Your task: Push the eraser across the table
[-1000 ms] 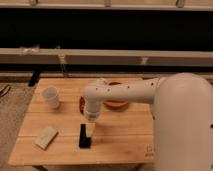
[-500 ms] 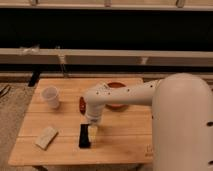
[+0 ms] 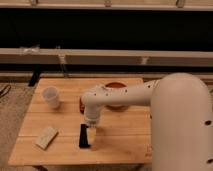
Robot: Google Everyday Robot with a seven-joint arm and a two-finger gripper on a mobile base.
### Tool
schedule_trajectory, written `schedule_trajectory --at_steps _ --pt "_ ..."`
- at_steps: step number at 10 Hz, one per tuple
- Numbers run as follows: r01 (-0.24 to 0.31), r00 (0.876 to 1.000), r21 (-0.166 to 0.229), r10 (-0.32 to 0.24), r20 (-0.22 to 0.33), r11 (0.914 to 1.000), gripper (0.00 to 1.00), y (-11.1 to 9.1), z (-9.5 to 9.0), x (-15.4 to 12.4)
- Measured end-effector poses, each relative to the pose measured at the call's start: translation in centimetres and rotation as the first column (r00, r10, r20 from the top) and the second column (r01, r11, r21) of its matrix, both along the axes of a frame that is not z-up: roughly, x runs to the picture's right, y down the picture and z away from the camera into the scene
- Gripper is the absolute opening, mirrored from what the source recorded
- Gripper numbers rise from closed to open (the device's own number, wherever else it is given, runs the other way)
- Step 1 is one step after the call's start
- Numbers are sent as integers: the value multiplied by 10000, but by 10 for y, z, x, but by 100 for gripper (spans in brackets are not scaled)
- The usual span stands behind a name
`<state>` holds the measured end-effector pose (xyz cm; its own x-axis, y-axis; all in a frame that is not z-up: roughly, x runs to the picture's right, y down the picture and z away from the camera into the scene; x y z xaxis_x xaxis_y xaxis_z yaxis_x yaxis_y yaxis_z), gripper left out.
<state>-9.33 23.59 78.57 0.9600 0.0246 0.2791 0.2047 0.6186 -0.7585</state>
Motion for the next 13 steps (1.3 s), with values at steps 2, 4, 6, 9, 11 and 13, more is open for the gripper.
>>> schedule_trajectory --at_steps 2,4,6,9,11,13 --pt "-3 10000 2 3 8 10000 80 0 0 0" --pt "10 10000 0 -10 17 10000 80 0 -1 0" --pt "8 10000 2 -8 26 10000 80 0 -1 -1" --pt "42 9999 30 -43 119 10000 80 -2 1 -3" --pt "173 9994 43 -175 283 9998 80 -2 2 -11" --pt "267 9990 25 -268 356 9996 80 -1 3 -13"
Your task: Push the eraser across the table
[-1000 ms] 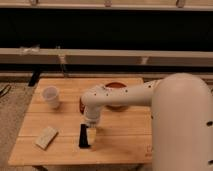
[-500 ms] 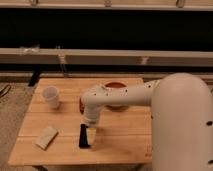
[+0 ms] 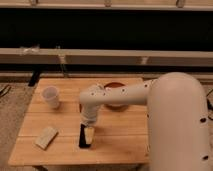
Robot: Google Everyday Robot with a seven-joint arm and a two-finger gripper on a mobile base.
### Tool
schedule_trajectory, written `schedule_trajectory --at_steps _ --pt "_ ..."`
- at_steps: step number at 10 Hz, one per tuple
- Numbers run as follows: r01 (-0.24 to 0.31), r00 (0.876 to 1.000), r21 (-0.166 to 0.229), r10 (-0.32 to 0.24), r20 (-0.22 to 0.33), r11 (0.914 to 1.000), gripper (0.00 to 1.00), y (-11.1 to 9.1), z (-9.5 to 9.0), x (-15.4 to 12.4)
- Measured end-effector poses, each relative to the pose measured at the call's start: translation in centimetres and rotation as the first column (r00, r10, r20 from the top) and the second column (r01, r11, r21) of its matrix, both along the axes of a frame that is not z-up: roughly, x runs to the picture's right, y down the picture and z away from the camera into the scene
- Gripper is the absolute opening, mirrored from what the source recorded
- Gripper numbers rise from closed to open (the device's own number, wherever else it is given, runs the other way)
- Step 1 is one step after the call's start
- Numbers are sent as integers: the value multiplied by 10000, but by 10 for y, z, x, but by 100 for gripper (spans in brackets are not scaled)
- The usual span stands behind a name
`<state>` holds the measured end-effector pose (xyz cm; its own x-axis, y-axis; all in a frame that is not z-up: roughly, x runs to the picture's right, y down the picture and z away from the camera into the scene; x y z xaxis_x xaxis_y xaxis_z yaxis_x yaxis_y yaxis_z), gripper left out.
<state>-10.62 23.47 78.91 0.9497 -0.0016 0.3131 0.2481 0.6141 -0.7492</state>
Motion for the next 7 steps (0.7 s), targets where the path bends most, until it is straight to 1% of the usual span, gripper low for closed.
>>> schedule_trajectory --at_steps 3,5,7 --pt "254 9996 -326 -250 127 9991 80 20 3 -6" --pt "313 9994 -527 -306 145 9981 80 30 2 -4" --pt "362 9992 -536 -353 182 9979 80 30 1 -4"
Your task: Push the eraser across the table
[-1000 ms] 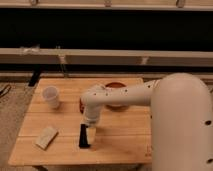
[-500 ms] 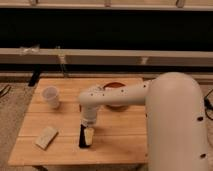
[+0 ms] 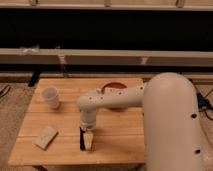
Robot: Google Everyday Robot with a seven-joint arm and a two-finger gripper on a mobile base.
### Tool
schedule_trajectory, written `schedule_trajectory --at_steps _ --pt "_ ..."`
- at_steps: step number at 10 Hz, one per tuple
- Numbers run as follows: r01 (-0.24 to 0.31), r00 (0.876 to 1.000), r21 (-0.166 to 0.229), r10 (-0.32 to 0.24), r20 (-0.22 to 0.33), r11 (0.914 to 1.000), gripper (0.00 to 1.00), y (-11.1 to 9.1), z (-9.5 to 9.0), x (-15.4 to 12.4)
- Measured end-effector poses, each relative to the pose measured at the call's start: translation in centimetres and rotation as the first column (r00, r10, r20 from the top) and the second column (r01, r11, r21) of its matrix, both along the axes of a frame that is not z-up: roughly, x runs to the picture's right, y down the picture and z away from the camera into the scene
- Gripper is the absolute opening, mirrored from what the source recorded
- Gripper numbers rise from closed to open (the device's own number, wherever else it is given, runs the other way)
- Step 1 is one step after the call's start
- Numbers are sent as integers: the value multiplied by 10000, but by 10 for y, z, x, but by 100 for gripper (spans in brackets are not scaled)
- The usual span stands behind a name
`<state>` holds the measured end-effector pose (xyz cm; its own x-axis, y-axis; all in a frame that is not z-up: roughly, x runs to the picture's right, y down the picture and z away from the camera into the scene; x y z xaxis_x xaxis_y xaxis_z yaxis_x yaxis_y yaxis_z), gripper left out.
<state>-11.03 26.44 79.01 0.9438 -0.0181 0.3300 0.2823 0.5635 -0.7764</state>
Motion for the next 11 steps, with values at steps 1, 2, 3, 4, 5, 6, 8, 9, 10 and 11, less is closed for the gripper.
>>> schedule_trajectory --at_steps 1,2,3,4,5,6,8,9,10,11 --pt "20 10000 -8 -20 5 10000 80 0 -1 -1" --pt "32 10000 -23 -32 2 10000 80 1 -1 0" --pt "80 10000 -54 -80 42 10000 80 3 -6 1" --pt "216 9997 -151 -214 126 9997 80 13 -19 7" --pt "197 9996 -190 -193 202 9996 80 23 -32 9" --pt "218 9995 -237 -212 248 9995 80 30 -40 10" --pt "201 9989 -419 -182 438 9989 80 53 -68 15" --pt "160 9987 -529 -134 497 9985 80 60 -76 21" --pt "93 9987 -616 -62 504 9981 80 66 -81 26" --pt "-9 9989 -705 43 477 9975 80 71 -86 33"
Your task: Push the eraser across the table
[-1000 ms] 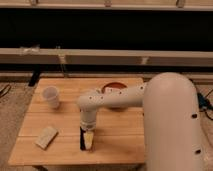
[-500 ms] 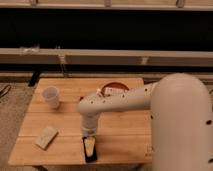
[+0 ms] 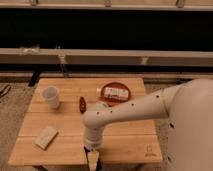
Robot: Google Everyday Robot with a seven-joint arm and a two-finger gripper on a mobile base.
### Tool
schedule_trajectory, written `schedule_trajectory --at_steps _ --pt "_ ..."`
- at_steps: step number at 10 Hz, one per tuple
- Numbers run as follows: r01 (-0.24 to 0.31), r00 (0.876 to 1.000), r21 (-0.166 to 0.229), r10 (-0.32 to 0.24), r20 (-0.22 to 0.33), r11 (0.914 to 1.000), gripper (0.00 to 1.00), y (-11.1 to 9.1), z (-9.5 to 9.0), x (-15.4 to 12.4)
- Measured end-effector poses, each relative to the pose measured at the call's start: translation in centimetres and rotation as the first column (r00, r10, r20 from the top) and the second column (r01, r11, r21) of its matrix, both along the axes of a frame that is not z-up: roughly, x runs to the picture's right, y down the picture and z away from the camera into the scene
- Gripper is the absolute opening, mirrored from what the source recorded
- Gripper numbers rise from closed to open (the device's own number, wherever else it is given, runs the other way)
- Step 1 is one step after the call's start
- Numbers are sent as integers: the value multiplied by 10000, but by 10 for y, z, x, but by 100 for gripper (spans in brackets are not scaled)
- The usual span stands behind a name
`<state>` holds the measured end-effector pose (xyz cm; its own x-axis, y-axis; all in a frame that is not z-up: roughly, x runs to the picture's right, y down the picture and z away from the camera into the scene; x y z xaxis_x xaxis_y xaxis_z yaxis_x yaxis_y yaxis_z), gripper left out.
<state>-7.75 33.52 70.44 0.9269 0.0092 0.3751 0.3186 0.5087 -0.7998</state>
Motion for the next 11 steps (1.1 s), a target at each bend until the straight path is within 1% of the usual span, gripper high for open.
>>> schedule_trajectory --at_steps 3,6,7,8,9,10,11 --pt "-252 9996 -186 250 -115 9995 80 10 -11 14" --pt "-461 9989 -327 458 -108 9984 80 11 -25 23" --pt "-533 9986 -504 533 -15 9973 80 12 -31 26" --pt "-632 9977 -837 652 210 9945 80 15 -38 29" --pt "-771 9949 -1188 842 553 9899 80 16 -43 30" --pt "-1118 9862 -1664 1299 1023 9797 80 18 -49 34" --pt "-1564 9696 -2078 1902 1539 9656 80 16 -57 37"
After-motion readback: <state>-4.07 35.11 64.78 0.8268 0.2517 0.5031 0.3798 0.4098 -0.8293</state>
